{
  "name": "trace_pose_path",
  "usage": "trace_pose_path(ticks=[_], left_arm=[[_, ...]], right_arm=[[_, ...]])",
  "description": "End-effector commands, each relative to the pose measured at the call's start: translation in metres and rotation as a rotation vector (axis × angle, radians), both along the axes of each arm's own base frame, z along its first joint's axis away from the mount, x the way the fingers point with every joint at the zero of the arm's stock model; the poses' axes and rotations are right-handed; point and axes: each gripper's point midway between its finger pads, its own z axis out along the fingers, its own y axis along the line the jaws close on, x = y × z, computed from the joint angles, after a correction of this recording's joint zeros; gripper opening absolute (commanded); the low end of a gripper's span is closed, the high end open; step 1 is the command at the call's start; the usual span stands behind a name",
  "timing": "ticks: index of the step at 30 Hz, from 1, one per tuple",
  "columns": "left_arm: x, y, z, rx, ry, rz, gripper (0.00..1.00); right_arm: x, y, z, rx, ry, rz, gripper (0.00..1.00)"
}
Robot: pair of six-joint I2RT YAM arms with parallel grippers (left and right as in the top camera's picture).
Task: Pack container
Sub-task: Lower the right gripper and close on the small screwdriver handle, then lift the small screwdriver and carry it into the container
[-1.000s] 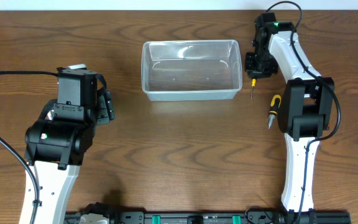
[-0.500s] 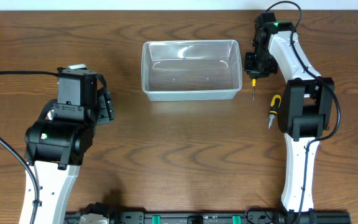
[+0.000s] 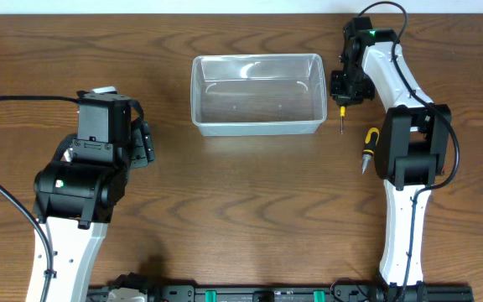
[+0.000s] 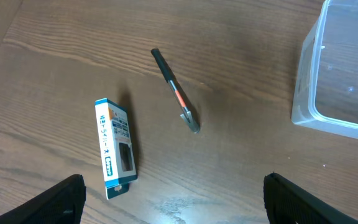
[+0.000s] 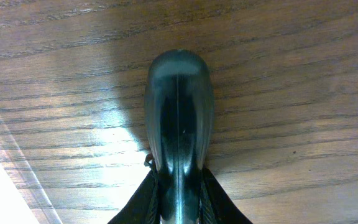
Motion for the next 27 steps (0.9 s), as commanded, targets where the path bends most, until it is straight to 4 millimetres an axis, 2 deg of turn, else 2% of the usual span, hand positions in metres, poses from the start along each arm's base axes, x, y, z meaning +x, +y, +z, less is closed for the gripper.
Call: trace_pose_path(ticks=[1,5,8,10,13,15,17,18,20,23,27], left_arm=[[0.001,0.002,0.005,0.002,-0.013,0.013,0.83],[0.001,0.002,0.005,0.002,-0.013,0.013,0.83],[0.001,0.002,0.005,0.002,-0.013,0.012,0.83],[0.001,0.002,0.005,0.002,-0.013,0.013,0.83],[0.001,0.002,0.005,0.002,-0.013,0.012,0.83],[0.001,0.002,0.005,0.002,-0.013,0.013,0.83],[0.001,0.002,0.005,0.002,-0.013,0.012,0.83],[0.001,0.002,0.005,0.002,-0.013,0.013,0.83],[0.001,0.002,0.005,0.002,-0.013,0.013,0.83],[0.001,0.002,0.005,0.002,-0.013,0.013,0.83],[0.0,0.002,0.005,0.002,-0.012,0.013,0.83]], right_arm=[[-0.001,-0.005,-0.011,0.003,0.022,-0.012,0.01],[0.0,-0.012,0.002,0.003,0.005,-0.025,0.01],[0.007,-0.017,0.028,-0.025,-0.058,-0.029,0.01],[0.016,-0.019,0.056,-0.04,-0.13,-0.03,0.01],[0.029,-0.016,0.113,-0.04,-0.276,-0.018,0.01],[0.037,-0.007,0.153,-0.035,-0.386,0.028,0.01],[0.04,0.015,0.189,-0.026,-0.489,0.169,0.01],[0.039,0.033,0.205,-0.015,-0.535,0.291,0.01],[0.029,0.072,0.223,0.008,-0.583,0.566,0.01],[-0.002,0.127,0.22,-0.019,-0.561,1.046,0.01],[-0.029,0.168,0.199,-0.067,-0.504,1.458,0.01]])
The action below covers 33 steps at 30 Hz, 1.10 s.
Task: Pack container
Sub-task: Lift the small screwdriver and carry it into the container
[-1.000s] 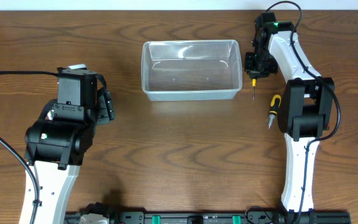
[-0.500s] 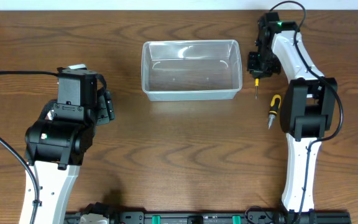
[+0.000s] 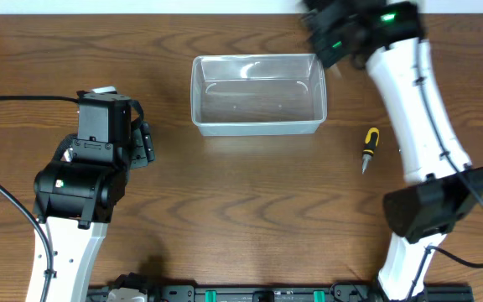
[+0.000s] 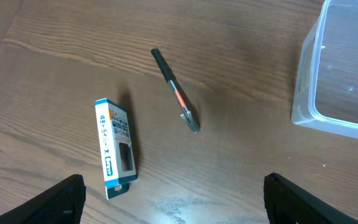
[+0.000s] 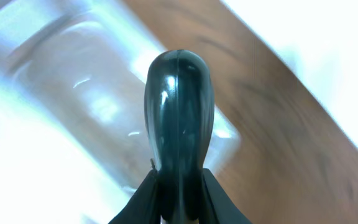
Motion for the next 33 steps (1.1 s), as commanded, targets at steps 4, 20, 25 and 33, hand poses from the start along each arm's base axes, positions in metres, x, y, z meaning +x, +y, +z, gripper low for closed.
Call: trace_pose_path(ticks=[4,20,25,33], left_arm=[[-0.002,0.003,0.003,0.004,-0.001,0.013,0.83],[-0.004,0.003,0.002,0.006,0.012,0.013,0.83],[-0.004,0.003,0.002,0.006,0.012,0.013,0.83],[-0.004,0.003,0.002,0.006,0.012,0.013,0.83]], right_arm=[[-0.008,0.056,-0.056,-0.201,-0.047,0.541,0.01],[-0.022,0.075,-0.176,-0.153,0.218,0.627,0.01],[-0.023,0.075,-0.179,-0.155,0.228,0.63,0.01],[-0.023,0.075,-0.179,-0.155,0.227,0.629,0.2]])
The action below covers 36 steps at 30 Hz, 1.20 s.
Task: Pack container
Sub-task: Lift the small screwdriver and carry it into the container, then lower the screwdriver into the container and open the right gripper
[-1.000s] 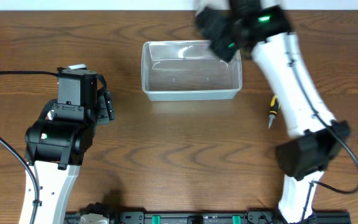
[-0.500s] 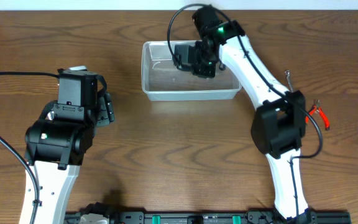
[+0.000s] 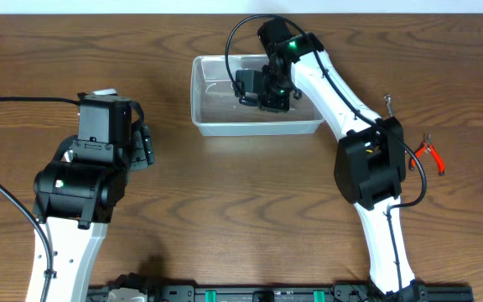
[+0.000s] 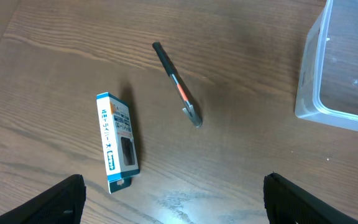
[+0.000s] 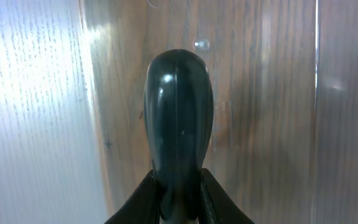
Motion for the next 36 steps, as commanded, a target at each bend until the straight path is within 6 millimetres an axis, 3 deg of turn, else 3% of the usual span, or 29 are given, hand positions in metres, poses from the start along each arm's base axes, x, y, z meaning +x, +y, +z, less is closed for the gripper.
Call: trace_pose_path(ticks=[1,9,14,20,22,24,25,26,29,32,36], left_arm=[[0.0,0.002,0.005,0.002,-0.01,0.013,0.83],[0.0,0.002,0.005,0.002,-0.01,0.013,0.82],[0.0,0.002,0.005,0.002,-0.01,0.013,0.83],[0.0,0.002,0.005,0.003,-0.01,0.012,0.82],[0.0,0.002,0.005,0.003,-0.01,0.013,0.83],[0.0,0.002,0.005,0.003,-0.01,0.013,0.83],[0.0,0.002,0.005,0.003,-0.01,0.012,0.82],[0.0,0.002,0.005,0.003,-0.01,0.012,0.83],[0.0,0.002,0.005,0.003,-0.01,0.013,0.83],[0.0,0.002,0.004,0.003,-0.009,0.012,0.83],[0.0,0.002,0.004,0.003,-0.008,0.012,0.83]], right_arm=[[-0.003,0.005,0.001,0.016,0.003,0.021,0.2],[-0.001,0.005,0.001,0.018,-0.002,0.021,0.22],[-0.001,0.004,0.001,0.012,-0.005,0.019,0.52],[-0.001,0.004,0.004,0.02,0.011,-0.048,0.59],[0.0,0.004,0.007,0.023,0.014,-0.089,0.7],[0.003,0.002,0.013,0.024,0.008,-0.127,0.65],[0.004,0.002,0.016,0.024,0.003,-0.144,0.47],[0.005,0.0,0.017,0.021,-0.002,-0.162,0.35],[0.01,-0.003,0.022,0.009,-0.024,-0.205,0.15],[0.011,-0.005,0.024,0.005,-0.028,-0.225,0.02],[0.014,-0.01,0.025,-0.012,-0.031,-0.297,0.01]])
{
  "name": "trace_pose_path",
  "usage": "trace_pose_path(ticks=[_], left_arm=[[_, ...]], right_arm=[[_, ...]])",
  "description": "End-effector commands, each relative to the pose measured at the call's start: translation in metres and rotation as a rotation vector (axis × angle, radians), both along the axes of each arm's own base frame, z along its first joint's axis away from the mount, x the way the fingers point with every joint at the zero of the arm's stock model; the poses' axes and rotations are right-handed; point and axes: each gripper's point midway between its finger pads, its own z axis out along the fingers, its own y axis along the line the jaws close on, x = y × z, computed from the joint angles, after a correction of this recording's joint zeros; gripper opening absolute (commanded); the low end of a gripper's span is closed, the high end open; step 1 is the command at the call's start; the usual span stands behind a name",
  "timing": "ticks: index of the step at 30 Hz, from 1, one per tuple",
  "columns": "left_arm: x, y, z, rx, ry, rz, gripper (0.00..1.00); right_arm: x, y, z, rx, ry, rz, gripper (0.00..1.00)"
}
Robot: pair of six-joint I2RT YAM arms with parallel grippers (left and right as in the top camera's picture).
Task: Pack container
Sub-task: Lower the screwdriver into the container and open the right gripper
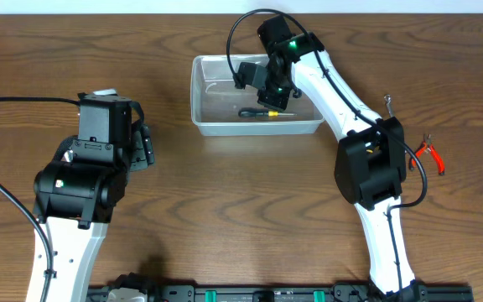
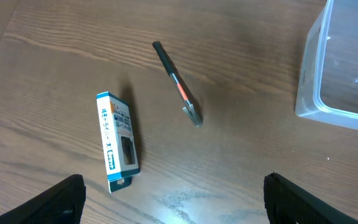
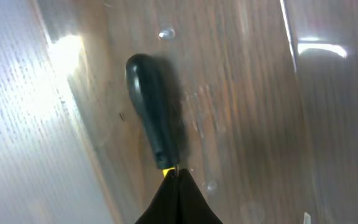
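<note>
A clear plastic container (image 1: 198, 92) stands at the back middle of the table. A black-handled screwdriver (image 1: 258, 111) with a yellow collar lies flat on its floor, and its handle (image 3: 151, 118) fills the right wrist view. Just above it my right gripper (image 1: 264, 94) hangs with both fingers pressed together, their tips (image 3: 179, 173) level with the yellow collar. The left gripper (image 2: 176, 199) is wide open above bare wood, holding nothing. Under it lie a blue and white box (image 2: 117, 143) and a dark pen-like tool (image 2: 177, 84) with an orange band.
Red-handled pliers (image 1: 430, 155) and a small metal piece (image 1: 386, 101) lie right of the right arm. The container's corner (image 2: 309, 93) shows at the right of the left wrist view. In the overhead view the left arm covers the box and the pen-like tool.
The screwdriver was upright in my right gripper inside the container; now it lies on the container's floor, let go, and the fingers are shut together above it. The left arm has not moved.
My right gripper held the screwdriver over the table just right of the container. Then it held it above the container's back right corner, then low inside the container. Now the screwdriver lies in the container. The left gripper stayed open over the box and pen-like tool.
</note>
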Motion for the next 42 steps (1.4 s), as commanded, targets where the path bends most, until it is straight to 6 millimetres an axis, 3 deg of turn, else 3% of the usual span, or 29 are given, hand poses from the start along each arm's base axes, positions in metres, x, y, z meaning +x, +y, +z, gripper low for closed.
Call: trace_pose_path(ticks=[1,8,12,17,27,42], left_arm=[[0.0,0.002,0.004,0.003,-0.009,0.013,0.82],[0.0,0.002,0.004,0.003,-0.009,0.013,0.82],[0.0,0.002,0.004,0.003,-0.008,0.012,0.83],[0.0,0.002,0.004,0.003,-0.008,0.013,0.83],[-0.002,0.003,0.003,0.004,-0.001,0.012,0.83],[-0.002,0.003,0.003,0.004,-0.001,0.013,0.83]], right_arm=[[0.005,-0.005,0.023,-0.001,-0.038,-0.114,0.01],[0.015,-0.012,0.051,0.057,-0.051,-0.41,0.01],[0.025,-0.017,0.072,0.155,-0.041,-0.786,0.01],[0.006,-0.02,0.069,0.18,0.09,-1.089,0.01],[-0.031,-0.027,0.059,0.077,0.232,-1.158,0.01],[-0.046,-0.025,0.055,0.024,0.26,-1.139,0.01]])
